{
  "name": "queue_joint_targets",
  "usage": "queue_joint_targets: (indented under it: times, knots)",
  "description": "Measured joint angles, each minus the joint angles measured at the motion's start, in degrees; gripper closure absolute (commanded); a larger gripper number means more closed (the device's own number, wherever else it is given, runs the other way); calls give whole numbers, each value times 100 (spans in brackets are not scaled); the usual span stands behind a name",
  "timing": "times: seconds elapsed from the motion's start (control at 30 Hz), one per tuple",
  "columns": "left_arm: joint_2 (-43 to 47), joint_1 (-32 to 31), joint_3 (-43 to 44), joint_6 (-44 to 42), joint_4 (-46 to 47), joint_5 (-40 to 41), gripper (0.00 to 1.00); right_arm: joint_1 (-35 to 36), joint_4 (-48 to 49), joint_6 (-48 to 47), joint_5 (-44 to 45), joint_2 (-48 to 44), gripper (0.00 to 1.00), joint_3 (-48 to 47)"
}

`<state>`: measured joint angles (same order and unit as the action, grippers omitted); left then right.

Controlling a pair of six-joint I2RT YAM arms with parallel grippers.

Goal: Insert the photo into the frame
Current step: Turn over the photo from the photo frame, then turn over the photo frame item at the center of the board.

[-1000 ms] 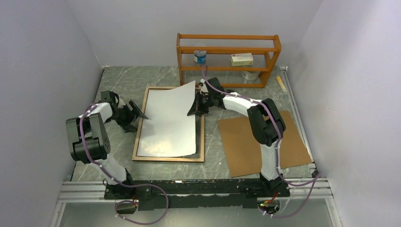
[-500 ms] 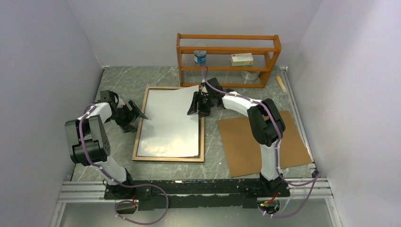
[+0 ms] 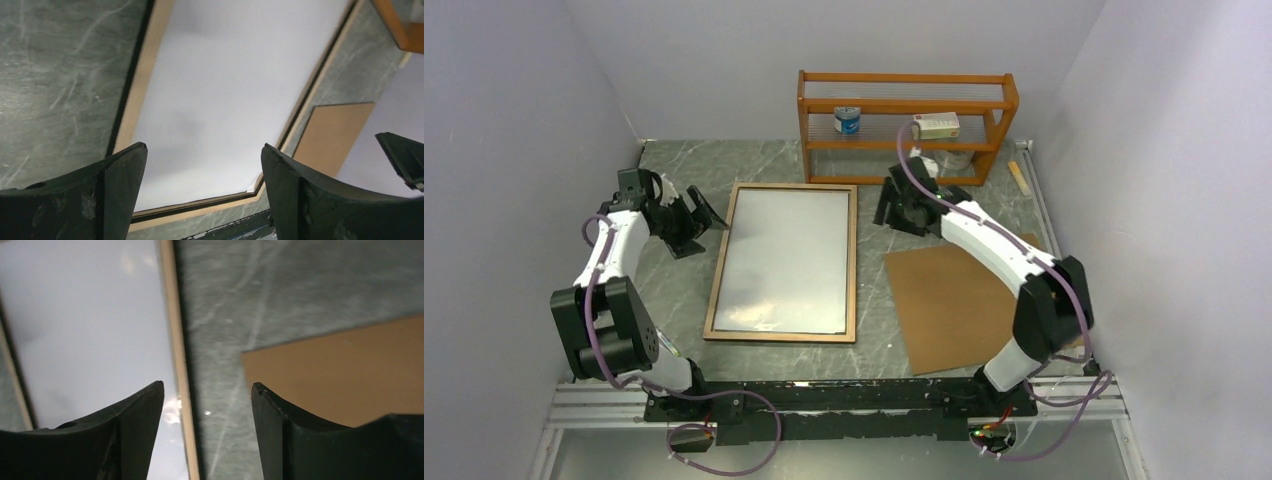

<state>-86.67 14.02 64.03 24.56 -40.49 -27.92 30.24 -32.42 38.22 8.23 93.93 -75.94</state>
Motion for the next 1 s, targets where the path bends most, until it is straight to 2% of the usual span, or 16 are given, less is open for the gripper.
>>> queue_joint_targets:
  times: [0.1, 0.17, 0.23, 0.43, 0.5, 0.63, 0.7, 0.9, 1.0]
  knots:
    - [323, -195, 90, 7, -4, -140, 9, -184, -334, 295, 540, -535, 30, 472]
    - [494, -560, 181, 31, 50, -199, 10, -404, -575, 470, 723, -828, 30, 833]
    - [588, -1080, 264, 76, 190, -247, 10, -734, -789, 664, 791, -1174, 29, 1311]
    - [577, -3023, 289, 345, 1137, -293, 10, -1637, -1606, 1338, 793, -2472, 12, 2697]
    - [437, -3536, 341, 380, 1421, -258, 11, -1821, -1897, 1598, 785, -3027, 9, 3075]
    - [-435, -4371, 898, 326, 1698, -44, 12, -2094, -2332, 2100, 743, -3969, 7, 3648]
    - [-1128, -4732, 1473, 197, 1652, 98, 12, -2218, -2490, 2330, 658, -4214, 6, 3836]
    - [-3018, -5362, 3392, -413, 1419, 273, 12, -2579, -2771, 2975, 297, -4295, 3, 4308]
    - [-3696, -5477, 4015, -634, 1325, 227, 11, -2767, -2833, 3180, 173, -4293, 2, 4426]
